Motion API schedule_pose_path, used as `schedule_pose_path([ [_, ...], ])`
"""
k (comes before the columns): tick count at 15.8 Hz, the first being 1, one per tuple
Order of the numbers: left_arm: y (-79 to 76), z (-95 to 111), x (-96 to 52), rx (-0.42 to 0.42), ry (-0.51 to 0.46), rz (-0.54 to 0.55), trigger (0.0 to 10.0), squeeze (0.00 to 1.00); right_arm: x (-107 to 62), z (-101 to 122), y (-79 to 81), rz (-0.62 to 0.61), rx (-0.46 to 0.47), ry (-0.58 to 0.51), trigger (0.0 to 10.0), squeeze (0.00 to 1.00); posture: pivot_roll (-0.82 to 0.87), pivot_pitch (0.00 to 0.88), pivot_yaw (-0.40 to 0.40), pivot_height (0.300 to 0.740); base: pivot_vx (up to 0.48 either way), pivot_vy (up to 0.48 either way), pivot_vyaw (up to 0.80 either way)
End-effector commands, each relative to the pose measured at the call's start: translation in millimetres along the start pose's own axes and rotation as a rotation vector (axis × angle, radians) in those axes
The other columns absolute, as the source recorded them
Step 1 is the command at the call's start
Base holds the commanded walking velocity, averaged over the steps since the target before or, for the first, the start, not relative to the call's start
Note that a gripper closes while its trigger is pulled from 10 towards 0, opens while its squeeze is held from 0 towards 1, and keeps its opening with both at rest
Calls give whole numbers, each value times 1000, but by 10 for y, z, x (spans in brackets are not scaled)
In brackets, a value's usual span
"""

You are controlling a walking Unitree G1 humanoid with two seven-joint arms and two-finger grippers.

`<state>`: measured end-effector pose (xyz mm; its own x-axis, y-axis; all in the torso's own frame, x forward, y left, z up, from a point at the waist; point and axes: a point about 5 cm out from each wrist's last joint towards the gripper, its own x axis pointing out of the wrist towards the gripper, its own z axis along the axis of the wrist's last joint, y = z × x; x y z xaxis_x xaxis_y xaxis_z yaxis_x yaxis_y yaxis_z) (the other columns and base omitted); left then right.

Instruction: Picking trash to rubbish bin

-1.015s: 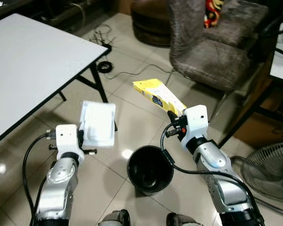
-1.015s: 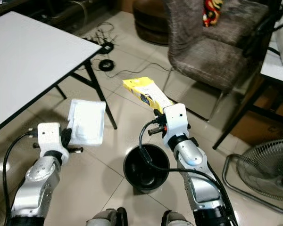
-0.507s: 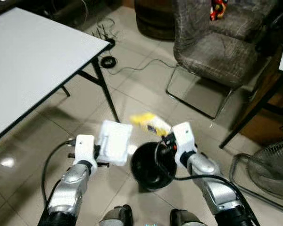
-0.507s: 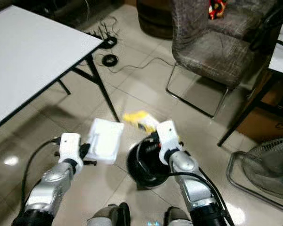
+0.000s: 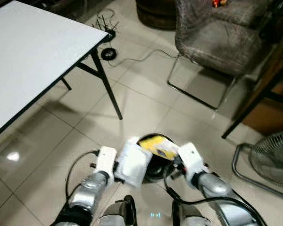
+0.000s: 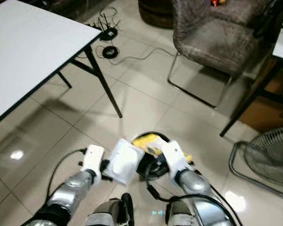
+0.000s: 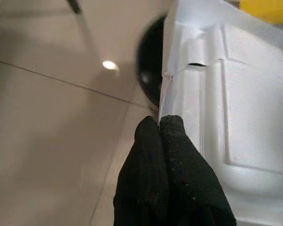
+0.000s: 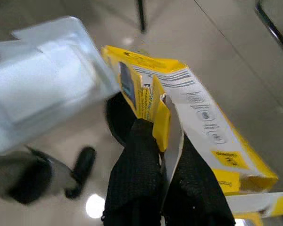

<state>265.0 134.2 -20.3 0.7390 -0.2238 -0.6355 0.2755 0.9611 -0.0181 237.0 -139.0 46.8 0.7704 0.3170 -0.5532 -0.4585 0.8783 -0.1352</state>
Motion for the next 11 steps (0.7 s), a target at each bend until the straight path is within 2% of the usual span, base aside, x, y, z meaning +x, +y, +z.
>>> schedule_pose_path([
  [1, -47, -109, 4, 19, 33, -25, 10000, 0, -99, -57, -32, -16, -10, 34, 10000, 0, -221, 331, 125, 740, 0, 0, 0],
  [2, -67, -121, 7, 23, 37, -31, 10000, 0, -137, -78, -57, -28, -12, 45, 10000, 0, -226, 333, 125, 740, 0, 0, 0],
  [3, -113, -150, 31, 28, 52, -47, 10000, 0, -273, -110, -132, -49, -14, 75, 10000, 0, -254, 346, 126, 740, 0, 0, 0],
  [4, -129, -164, 41, 25, 60, -54, 10000, 0, -343, -107, -144, -41, -13, 84, 10000, 0, -267, 351, 127, 740, 0, 0, 0],
  [9, -191, -251, 64, 36, 96, -69, 10000, 0, -614, -108, -16, 79, -14, 128, 10000, 0, -310, 380, 117, 740, 0, 0, 0],
  [11, -240, -271, 72, 10, 98, -95, 10000, 0, -707, -141, 11, 108, -18, 162, 10000, 0, -319, 396, 108, 740, 0, 0, 0],
])
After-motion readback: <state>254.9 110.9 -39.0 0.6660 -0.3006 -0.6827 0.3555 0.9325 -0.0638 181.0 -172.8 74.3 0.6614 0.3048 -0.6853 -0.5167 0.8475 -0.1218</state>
